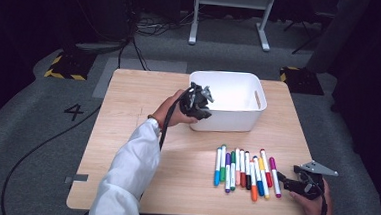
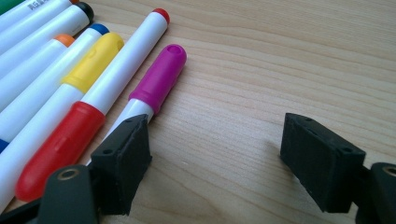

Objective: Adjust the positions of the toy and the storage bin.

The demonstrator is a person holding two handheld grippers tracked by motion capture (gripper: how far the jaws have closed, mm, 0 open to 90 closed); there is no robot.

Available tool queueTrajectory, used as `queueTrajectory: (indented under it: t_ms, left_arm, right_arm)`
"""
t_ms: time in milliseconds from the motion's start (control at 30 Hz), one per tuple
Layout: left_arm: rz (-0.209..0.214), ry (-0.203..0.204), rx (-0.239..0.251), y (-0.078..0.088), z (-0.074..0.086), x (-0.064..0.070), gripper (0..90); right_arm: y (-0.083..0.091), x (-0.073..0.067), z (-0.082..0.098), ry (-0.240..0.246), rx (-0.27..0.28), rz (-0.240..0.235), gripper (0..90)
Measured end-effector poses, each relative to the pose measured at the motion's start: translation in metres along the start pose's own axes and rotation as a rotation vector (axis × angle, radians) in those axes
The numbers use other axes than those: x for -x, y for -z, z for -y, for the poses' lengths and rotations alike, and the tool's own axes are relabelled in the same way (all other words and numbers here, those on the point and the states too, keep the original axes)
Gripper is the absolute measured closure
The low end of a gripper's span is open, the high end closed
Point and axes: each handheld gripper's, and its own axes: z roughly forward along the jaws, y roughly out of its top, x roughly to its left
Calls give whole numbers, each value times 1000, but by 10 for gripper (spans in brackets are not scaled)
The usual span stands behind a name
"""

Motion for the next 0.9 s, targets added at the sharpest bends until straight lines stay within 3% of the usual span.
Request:
queueTrajectory:
  t_ms: [133, 200, 367, 467, 600, 733, 900]
  left_arm:
    - [-20, 35, -22, 14, 17, 7, 730]
    - [-36, 17, -32, 21, 25, 12, 731]
    - [-38, 10, -1, 31, 41, 20, 741]
    - [-52, 46, 25, 42, 57, 30, 739]
    - [-60, 50, 26, 50, 67, 36, 733]
    - [-70, 26, 20, 63, 85, 42, 733]
    - [-65, 43, 40, 81, 110, 47, 713]
  right_arm:
    - [0, 0, 0, -3, -1, -1, 242]
    - [0, 0, 0, -1, 0, 0, 242]
    - [0, 0, 0, 0, 0, 0, 242]
    - [0, 0, 0, -2, 0, 0, 242]
    - [0, 0, 0, -3, 0, -1, 242]
    - [0, 0, 0, -2, 0, -1, 242]
    - [0, 0, 0, -2, 0, -1, 242]
